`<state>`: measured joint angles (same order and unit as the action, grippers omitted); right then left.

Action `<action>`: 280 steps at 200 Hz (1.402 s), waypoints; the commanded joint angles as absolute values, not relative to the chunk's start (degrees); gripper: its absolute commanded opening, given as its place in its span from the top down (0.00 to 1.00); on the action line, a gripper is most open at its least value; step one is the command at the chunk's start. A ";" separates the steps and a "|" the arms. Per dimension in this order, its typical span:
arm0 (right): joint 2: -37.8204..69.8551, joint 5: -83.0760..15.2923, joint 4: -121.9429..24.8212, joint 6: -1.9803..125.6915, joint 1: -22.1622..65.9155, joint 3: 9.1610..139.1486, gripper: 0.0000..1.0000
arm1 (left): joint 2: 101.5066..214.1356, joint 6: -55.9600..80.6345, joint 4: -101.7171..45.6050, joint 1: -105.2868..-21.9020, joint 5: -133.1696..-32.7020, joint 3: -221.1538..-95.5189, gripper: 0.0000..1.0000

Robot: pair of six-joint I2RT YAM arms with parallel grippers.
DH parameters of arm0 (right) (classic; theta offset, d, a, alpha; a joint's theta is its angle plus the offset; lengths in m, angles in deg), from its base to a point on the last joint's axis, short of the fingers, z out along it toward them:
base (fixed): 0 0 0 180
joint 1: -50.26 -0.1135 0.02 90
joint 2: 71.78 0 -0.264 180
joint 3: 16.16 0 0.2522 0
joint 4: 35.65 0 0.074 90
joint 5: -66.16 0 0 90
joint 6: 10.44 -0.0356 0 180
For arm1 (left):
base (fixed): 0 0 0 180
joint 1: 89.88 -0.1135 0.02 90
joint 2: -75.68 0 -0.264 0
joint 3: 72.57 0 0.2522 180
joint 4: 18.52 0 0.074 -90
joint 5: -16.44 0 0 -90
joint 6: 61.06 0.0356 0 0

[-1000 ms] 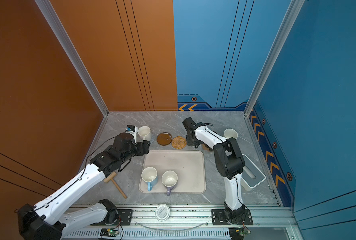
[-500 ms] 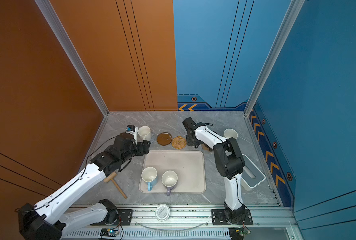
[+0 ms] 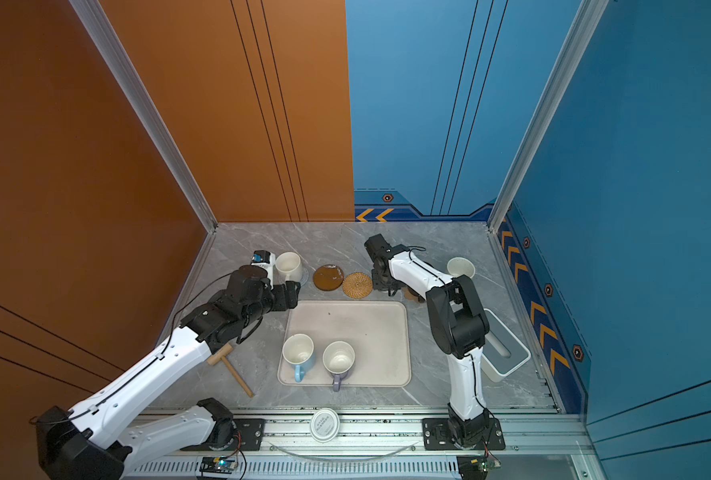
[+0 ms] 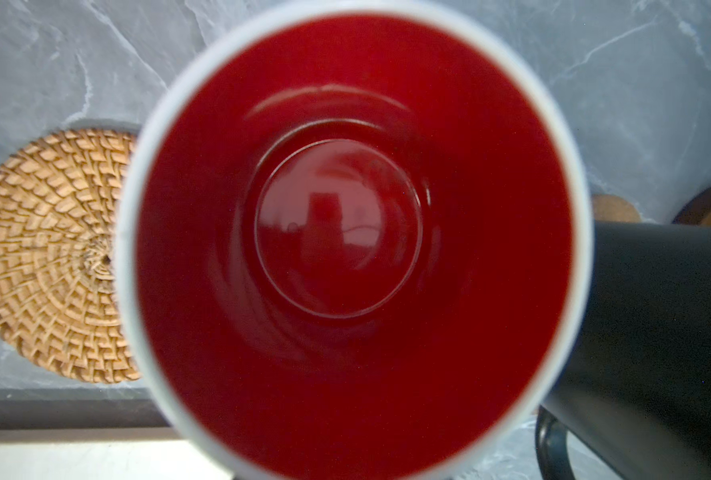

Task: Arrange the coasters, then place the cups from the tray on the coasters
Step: 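Lower the red-lined mug onto the multicolour woven coaster, then open and raise the right gripper while the left gripper moves over the blue-handled mug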

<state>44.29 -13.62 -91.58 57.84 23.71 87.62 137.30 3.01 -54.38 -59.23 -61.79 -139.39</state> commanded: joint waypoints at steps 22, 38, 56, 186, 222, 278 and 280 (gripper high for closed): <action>40.17 -12.86 -90.53 56.98 23.89 85.73 0.57 | 136.26 3.29 -55.70 -59.83 -61.72 -140.47 0.15; 39.04 -12.70 -90.54 56.88 23.73 85.11 0.52 | 135.81 3.42 -55.83 -59.83 -61.75 -140.48 0.15; 37.65 -12.48 -90.54 56.63 23.46 84.41 0.47 | 135.40 3.46 -56.20 -59.85 -62.00 -140.56 0.15; 19.92 -4.59 -92.57 51.98 16.76 73.13 0.35 | 130.35 2.55 -77.36 -47.59 -57.16 -144.99 0.17; 16.55 -3.78 -91.96 51.09 15.61 69.89 0.35 | 128.64 -4.74 -83.65 -41.16 -53.62 -143.75 0.18; 13.94 -4.44 -89.21 49.89 15.28 64.58 0.34 | 128.22 -17.99 -88.20 -29.40 -49.86 -139.18 0.22; 13.92 -4.47 -89.16 49.86 15.28 64.40 0.34 | 128.19 -18.38 -88.25 -28.99 -49.80 -139.10 0.22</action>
<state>15.48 -5.56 -90.58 51.52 15.63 66.33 128.28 -10.54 -83.89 -32.80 -53.16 -140.97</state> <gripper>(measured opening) 0.655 0.789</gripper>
